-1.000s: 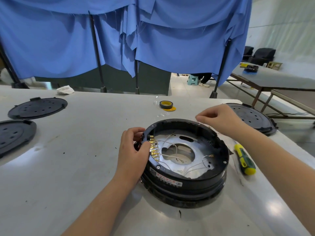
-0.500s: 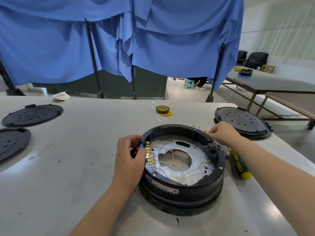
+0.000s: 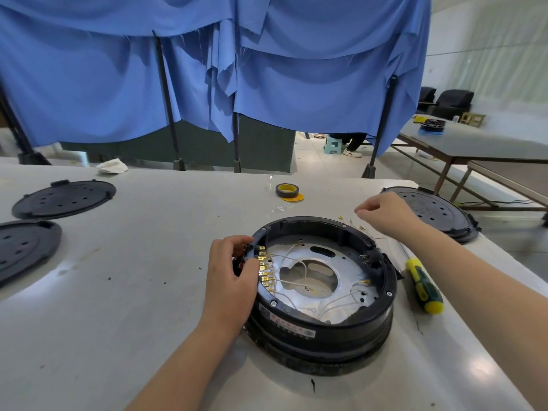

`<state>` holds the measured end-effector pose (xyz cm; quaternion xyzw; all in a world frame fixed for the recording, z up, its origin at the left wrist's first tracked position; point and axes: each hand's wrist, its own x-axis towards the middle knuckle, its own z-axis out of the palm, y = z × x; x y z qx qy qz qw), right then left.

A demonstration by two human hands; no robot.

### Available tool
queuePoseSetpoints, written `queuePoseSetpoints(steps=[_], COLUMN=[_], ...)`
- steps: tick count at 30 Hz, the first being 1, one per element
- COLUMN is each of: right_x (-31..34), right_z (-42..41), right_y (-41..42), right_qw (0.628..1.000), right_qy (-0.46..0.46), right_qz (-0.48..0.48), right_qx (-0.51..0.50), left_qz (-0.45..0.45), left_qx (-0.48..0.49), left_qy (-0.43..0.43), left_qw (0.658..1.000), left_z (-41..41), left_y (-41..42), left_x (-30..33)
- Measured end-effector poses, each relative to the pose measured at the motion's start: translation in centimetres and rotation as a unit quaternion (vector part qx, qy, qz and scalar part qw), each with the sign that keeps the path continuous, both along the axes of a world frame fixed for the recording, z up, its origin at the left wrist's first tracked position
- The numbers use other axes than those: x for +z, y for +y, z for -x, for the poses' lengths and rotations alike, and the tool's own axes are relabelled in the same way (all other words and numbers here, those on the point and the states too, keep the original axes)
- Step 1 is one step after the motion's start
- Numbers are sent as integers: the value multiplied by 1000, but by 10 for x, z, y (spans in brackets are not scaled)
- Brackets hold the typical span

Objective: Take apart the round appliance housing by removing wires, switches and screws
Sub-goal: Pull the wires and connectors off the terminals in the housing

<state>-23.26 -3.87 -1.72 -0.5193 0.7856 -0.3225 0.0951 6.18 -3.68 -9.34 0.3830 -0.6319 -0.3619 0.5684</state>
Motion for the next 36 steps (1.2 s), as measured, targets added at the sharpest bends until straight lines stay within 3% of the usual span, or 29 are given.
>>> queuePoseSetpoints(steps=[5,10,13,20,29,36], right_x=[19,19,12,-4,-13,-11], right_z=[-67,-129,-146,-156,-159,-159], right_y=[23,51,57,59,57,55], right_qw=[993,959,936,942,955,955], right_qy=[-42,-39,-53,-78,8,-4], right_qz=[58,-30,-81,-47,-2,8], right_qx=[97,279,338,322,295,296], left_qz=[9,11,9,6,9,8], left_qx=[2,-3,-9,-11,-10,-15], left_qy=[-5,-4,-2,-13,-9,-5], left_qw=[1000,1000,1000,1000,1000,1000], left_z=[0,0,0,-1,-1,-2], left_y=[1,0,1,2,4,5], left_x=[0,-3,-4,-2,-1,1])
